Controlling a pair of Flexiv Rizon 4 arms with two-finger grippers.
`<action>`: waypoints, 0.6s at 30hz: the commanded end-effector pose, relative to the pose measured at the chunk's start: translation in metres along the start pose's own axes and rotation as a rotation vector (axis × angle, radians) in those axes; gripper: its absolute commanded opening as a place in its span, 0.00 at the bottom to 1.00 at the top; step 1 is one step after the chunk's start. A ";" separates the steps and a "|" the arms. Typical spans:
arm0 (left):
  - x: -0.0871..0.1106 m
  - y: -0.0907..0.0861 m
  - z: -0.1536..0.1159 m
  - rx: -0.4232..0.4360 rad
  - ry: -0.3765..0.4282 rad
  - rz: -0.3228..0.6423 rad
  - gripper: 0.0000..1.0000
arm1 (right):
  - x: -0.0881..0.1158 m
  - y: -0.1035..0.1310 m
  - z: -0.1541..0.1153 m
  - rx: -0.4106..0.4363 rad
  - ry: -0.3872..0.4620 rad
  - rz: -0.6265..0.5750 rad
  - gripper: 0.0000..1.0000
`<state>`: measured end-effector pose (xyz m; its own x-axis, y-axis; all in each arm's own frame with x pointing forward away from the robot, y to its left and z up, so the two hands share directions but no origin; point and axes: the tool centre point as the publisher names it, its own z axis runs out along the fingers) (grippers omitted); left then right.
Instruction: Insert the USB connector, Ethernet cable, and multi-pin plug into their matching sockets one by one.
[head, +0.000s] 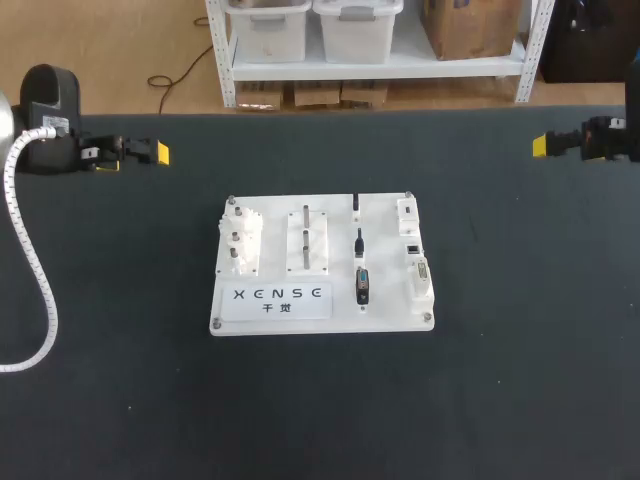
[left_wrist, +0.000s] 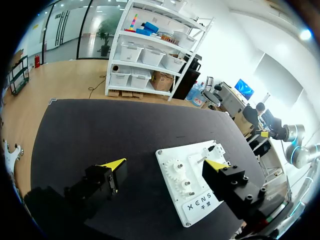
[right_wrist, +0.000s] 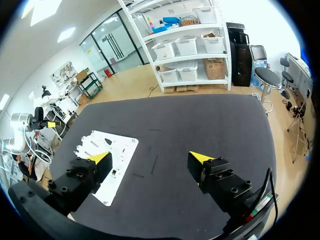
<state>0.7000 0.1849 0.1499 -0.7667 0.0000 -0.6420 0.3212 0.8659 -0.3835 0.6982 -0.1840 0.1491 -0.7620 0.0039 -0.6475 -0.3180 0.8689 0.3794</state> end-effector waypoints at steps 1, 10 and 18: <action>0.000 0.000 0.000 0.000 0.000 0.000 1.00 | 0.000 0.000 0.000 0.001 0.000 0.000 1.00; 0.000 0.000 0.000 0.000 0.000 0.000 1.00 | 0.000 0.000 0.000 0.001 0.000 0.000 1.00; 0.000 0.000 0.000 0.000 0.000 0.000 1.00 | -0.033 0.056 0.020 0.198 0.109 -0.116 1.00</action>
<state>0.7000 0.1849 0.1499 -0.7667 0.0000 -0.6420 0.3212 0.8659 -0.3835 0.7093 -0.1526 0.1662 -0.7445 -0.1338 -0.6541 -0.4110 0.8639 0.2911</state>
